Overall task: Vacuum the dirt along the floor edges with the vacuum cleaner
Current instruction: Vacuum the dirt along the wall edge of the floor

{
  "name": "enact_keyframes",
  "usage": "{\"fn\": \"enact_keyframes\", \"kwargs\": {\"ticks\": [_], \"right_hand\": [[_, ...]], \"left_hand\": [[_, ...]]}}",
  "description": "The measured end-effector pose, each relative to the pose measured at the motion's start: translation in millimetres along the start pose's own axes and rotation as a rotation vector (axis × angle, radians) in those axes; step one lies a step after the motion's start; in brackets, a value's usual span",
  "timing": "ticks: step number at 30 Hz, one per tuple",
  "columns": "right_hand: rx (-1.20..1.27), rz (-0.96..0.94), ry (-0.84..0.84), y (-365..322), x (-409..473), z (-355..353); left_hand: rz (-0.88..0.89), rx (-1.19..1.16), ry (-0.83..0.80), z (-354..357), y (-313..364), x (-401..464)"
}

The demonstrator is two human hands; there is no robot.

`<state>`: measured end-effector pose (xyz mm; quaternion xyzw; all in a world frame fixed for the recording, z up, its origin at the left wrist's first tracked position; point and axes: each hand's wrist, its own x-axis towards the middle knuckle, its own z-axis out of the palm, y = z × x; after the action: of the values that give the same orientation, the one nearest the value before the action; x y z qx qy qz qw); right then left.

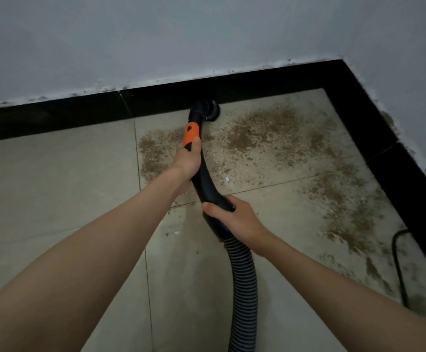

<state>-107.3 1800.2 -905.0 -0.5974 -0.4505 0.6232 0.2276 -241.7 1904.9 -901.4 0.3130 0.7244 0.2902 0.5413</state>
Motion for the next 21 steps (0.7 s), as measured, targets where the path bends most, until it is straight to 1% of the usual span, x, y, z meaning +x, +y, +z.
{"fn": "enact_keyframes", "kwargs": {"ticks": [3, 5, 10, 15, 18, 21], "right_hand": [[-0.003, 0.018, 0.013, -13.6, -2.2, -12.4], [-0.035, 0.033, 0.032, -23.0, -2.1, -19.1], [-0.075, 0.031, 0.178, -20.0, -1.9, -22.7], [-0.196, -0.002, 0.228, -14.3, -1.8, -21.1], [-0.19, -0.038, 0.238, -18.2, -1.3, -15.8], [-0.167, -0.128, 0.236, -25.4, -2.5, -3.8]], "left_hand": [[0.012, -0.016, -0.066, 9.6, 14.0, 0.8], [0.024, -0.038, -0.067, 14.9, 23.5, 0.3], [0.043, -0.065, -0.073, 27.1, 28.2, 2.6], [0.044, -0.113, -0.101, 29.0, 19.4, 5.0], [0.054, -0.16, -0.134, 22.2, 22.5, 5.9], [0.054, -0.216, -0.143, 10.4, 25.5, 6.7]]}}
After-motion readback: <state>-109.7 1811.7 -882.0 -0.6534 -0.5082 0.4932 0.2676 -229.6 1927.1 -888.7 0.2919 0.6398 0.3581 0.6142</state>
